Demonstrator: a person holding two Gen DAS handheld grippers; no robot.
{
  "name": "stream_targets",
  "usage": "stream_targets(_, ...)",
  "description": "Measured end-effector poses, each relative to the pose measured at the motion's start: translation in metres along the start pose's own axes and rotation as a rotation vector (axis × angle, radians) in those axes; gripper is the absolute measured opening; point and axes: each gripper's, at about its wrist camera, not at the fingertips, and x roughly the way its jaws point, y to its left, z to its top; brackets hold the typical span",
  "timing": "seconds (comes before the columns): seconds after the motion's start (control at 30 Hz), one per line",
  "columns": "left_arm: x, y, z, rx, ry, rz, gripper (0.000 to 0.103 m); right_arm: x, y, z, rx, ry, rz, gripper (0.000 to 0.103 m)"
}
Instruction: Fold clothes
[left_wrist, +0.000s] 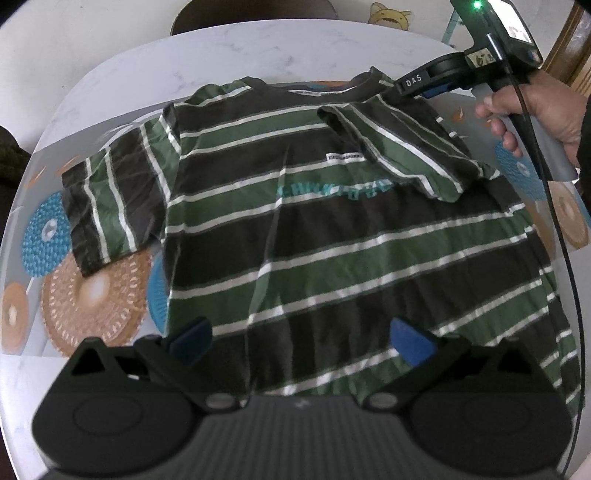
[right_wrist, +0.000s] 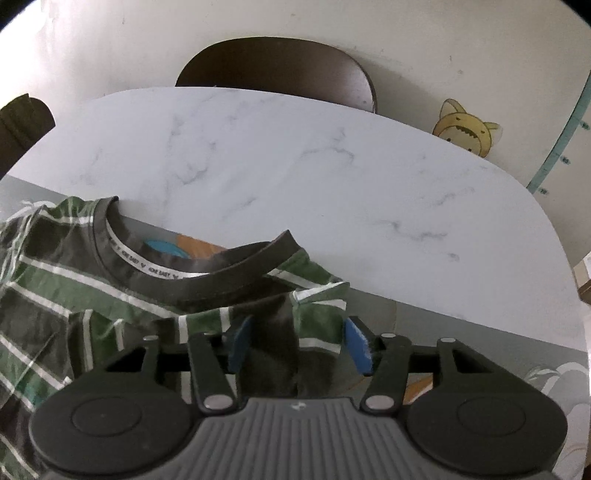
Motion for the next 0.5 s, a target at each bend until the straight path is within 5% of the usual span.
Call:
stream_targets(0.23,-0.003,-0.011,0.013,0.006,-0.030,-0.009,0.103,0.000,0.002,-0.001,0.010,-0.007,0.016,0.033)
stream_targets(0.37,-0.004,-0.018,0.015,0.027,-0.037,-0.012,0.103,-0.005,0.003,-0.001,0.008,-0.022,-0.019,0.012)
stream_targets(0.5,-0.004,-0.024,0.016,0.041,-0.040,-0.015,0.103,-0.013,-0.006,0.000,0.050,-0.049,-0.004,0.009)
